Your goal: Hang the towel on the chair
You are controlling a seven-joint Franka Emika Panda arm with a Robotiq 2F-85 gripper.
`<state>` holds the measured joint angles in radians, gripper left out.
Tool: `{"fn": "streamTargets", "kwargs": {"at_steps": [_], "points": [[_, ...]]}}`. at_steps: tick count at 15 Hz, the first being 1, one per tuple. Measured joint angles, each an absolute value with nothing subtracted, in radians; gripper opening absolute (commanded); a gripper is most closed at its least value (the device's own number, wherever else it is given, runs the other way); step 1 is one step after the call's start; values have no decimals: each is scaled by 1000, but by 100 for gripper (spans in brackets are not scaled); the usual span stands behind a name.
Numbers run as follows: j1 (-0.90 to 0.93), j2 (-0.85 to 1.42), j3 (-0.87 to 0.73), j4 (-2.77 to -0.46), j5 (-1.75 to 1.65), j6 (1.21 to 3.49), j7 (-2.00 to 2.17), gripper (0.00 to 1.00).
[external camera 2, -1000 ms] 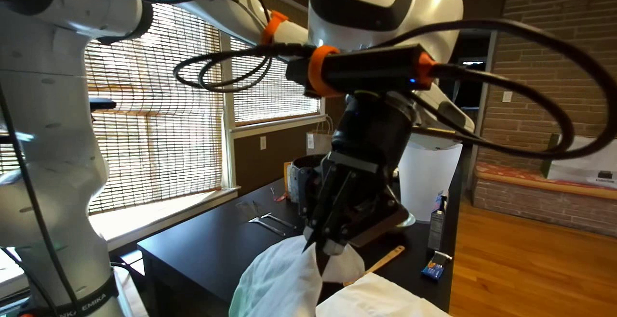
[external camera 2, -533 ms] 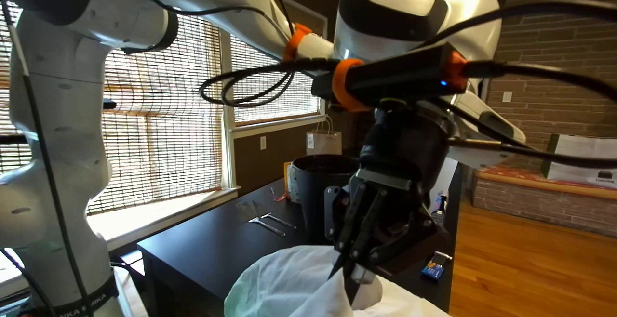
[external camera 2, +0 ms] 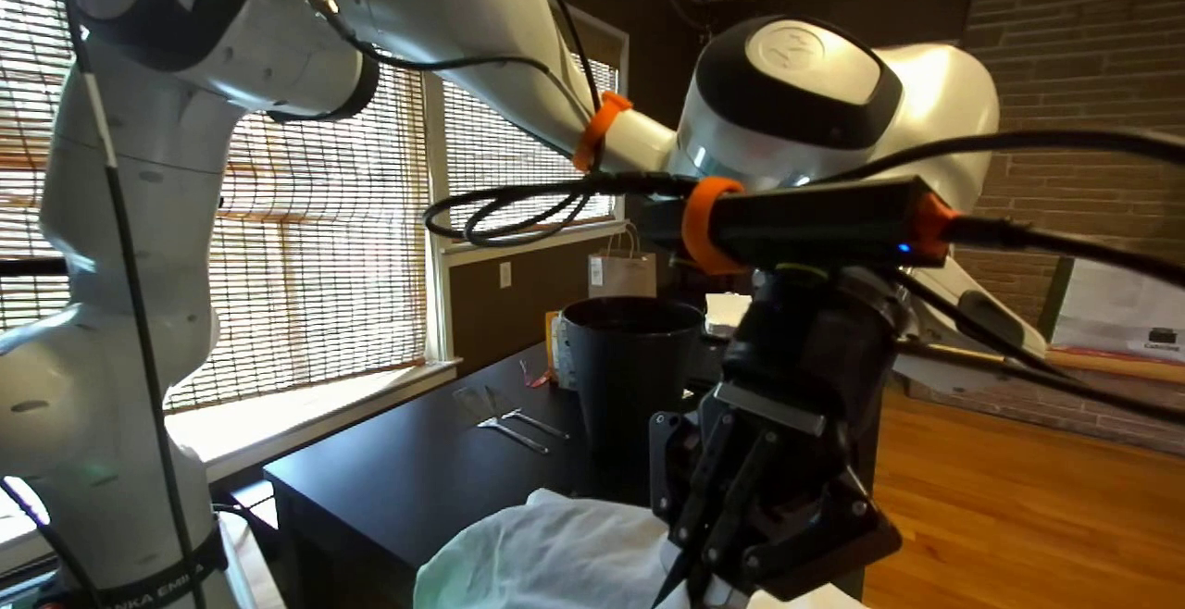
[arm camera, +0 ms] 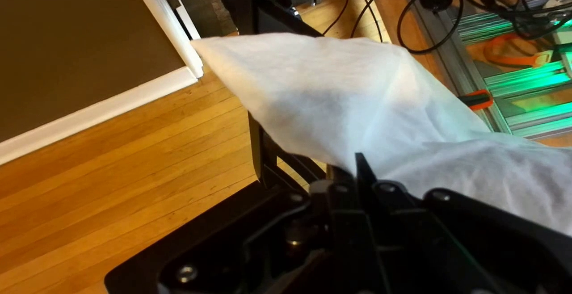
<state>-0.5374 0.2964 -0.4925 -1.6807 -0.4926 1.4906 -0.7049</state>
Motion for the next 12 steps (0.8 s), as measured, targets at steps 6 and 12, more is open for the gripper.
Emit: {"fn": "streamTargets", "kwargs": {"at_steps": [6, 12], "points": [[-569, 341, -471, -1677, -489, 1533, -677, 1], [-605, 347, -426, -1699, -395, 1611, -693, 1]]}}
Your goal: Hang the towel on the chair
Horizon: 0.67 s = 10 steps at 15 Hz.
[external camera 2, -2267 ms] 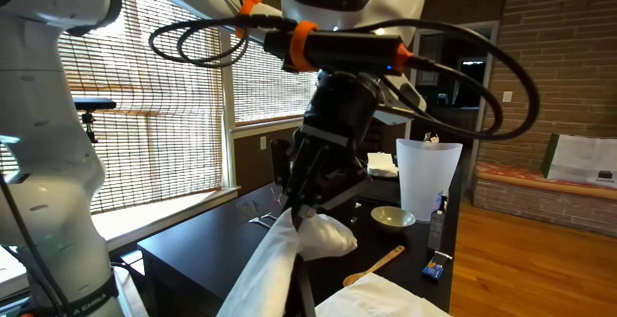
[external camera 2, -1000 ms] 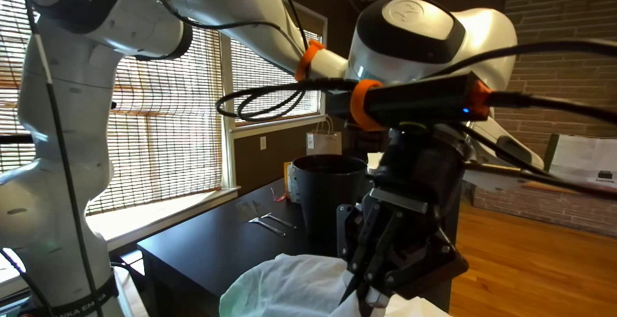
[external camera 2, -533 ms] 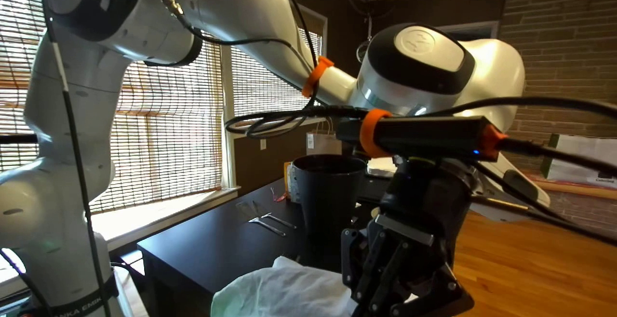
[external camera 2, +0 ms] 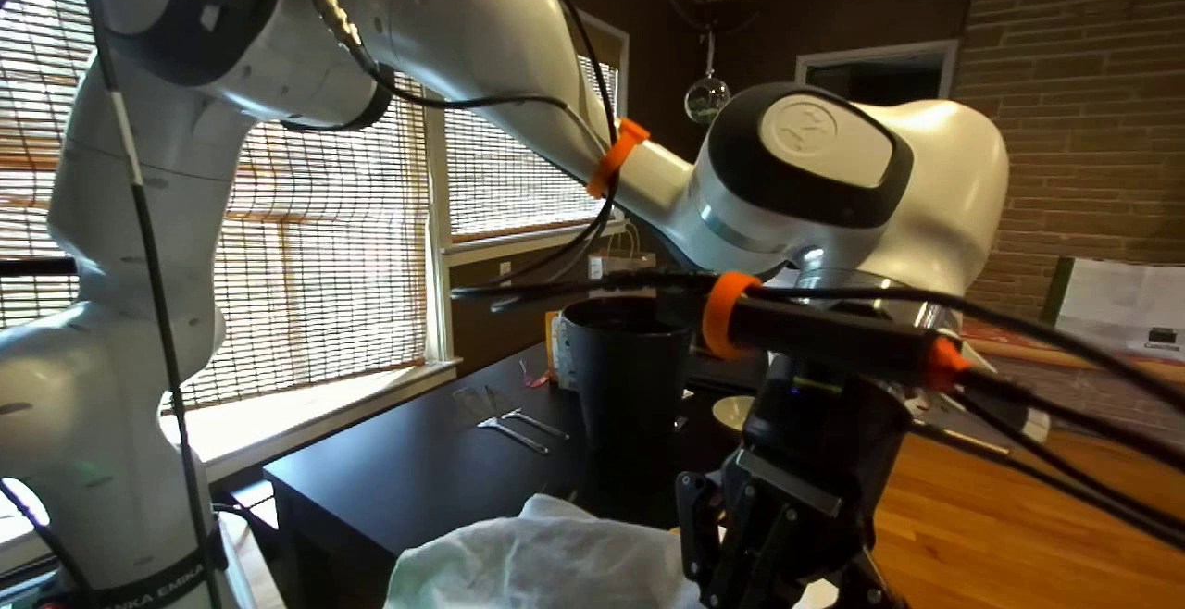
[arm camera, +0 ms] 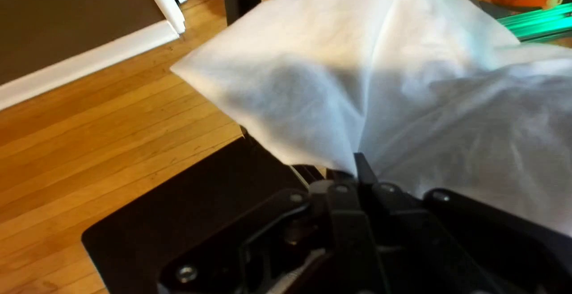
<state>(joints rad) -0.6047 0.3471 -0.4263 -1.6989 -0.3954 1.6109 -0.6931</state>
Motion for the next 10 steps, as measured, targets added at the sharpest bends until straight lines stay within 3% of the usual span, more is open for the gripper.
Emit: {"fn": "streamTargets", "kwargs": {"at_steps": [10], "points": [[-645, 339, -409, -1781, -342, 1784, -744, 1]]}}
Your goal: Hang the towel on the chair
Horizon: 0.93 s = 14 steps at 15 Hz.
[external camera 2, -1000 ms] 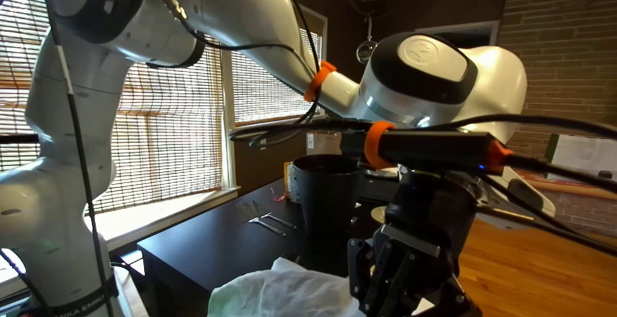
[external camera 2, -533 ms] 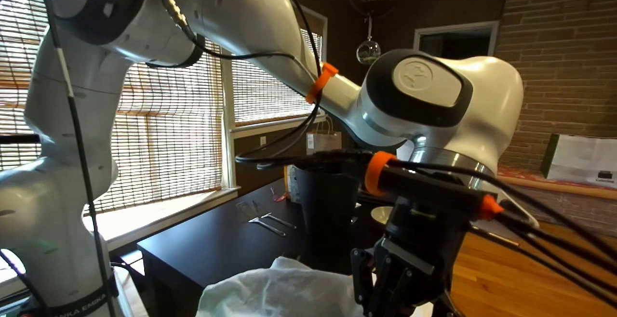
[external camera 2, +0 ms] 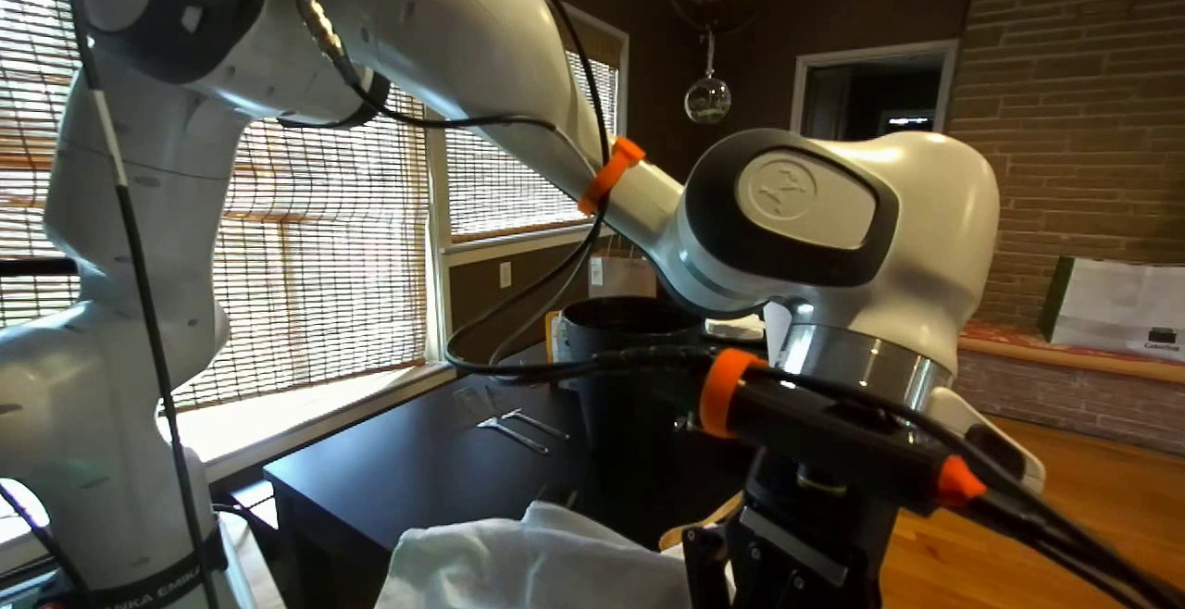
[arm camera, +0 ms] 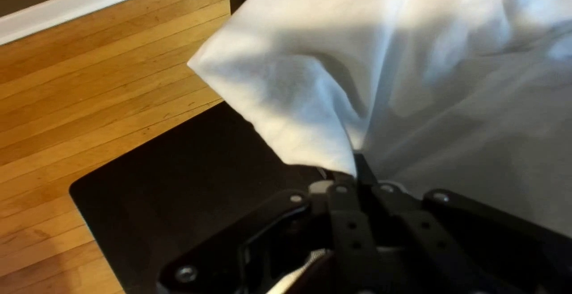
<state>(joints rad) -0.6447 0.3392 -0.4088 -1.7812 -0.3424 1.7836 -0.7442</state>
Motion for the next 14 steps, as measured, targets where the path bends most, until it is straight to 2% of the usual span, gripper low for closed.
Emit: {"fn": "streamTargets", "kwargs": {"at_steps": [2, 3, 14], "points": [[-651, 339, -409, -1792, -342, 1813, -744, 1], [-653, 338, -409, -1797, -342, 1823, -744, 25], [-657, 329, -406, -1809, -342, 1836, -747, 98]]}}
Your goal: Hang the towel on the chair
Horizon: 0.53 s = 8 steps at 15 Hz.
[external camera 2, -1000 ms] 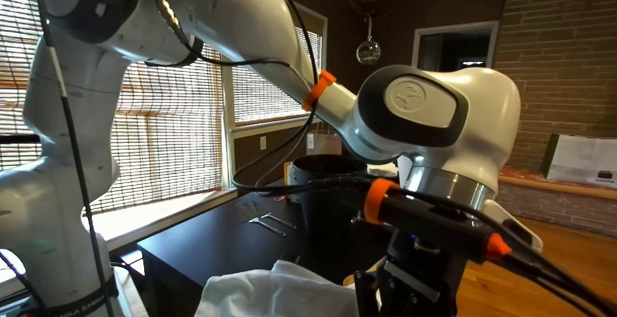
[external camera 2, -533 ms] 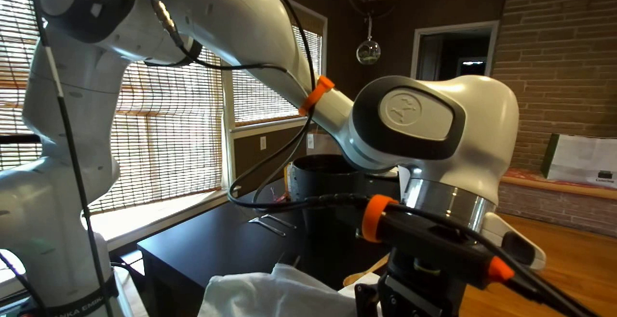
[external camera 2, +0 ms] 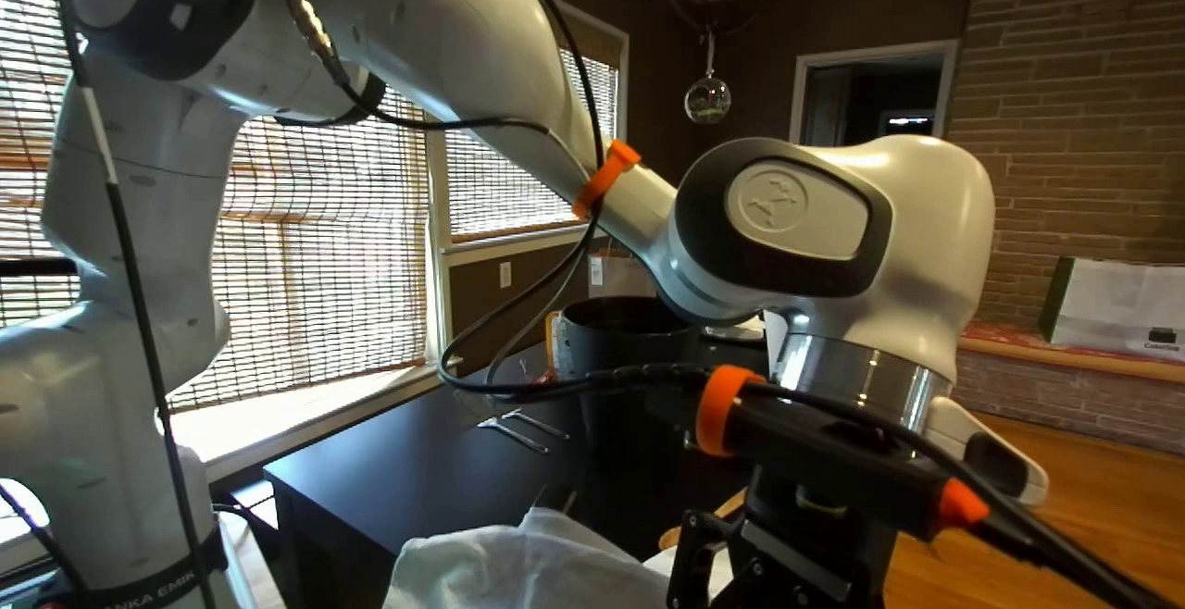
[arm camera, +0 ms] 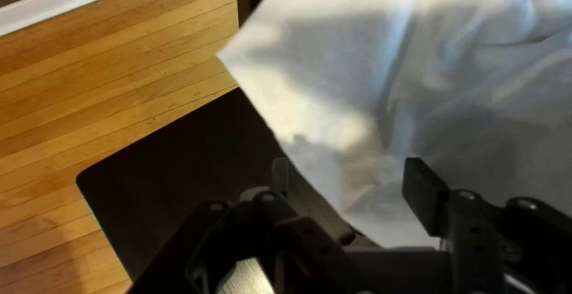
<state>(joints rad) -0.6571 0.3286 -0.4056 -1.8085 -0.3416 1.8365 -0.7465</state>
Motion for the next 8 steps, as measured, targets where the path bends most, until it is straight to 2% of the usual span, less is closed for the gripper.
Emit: {"fn": "streamTargets", "kwargs": {"at_steps": [8], "points": [[-657, 313, -402, -1809, -325, 1838, -747, 100]]}}
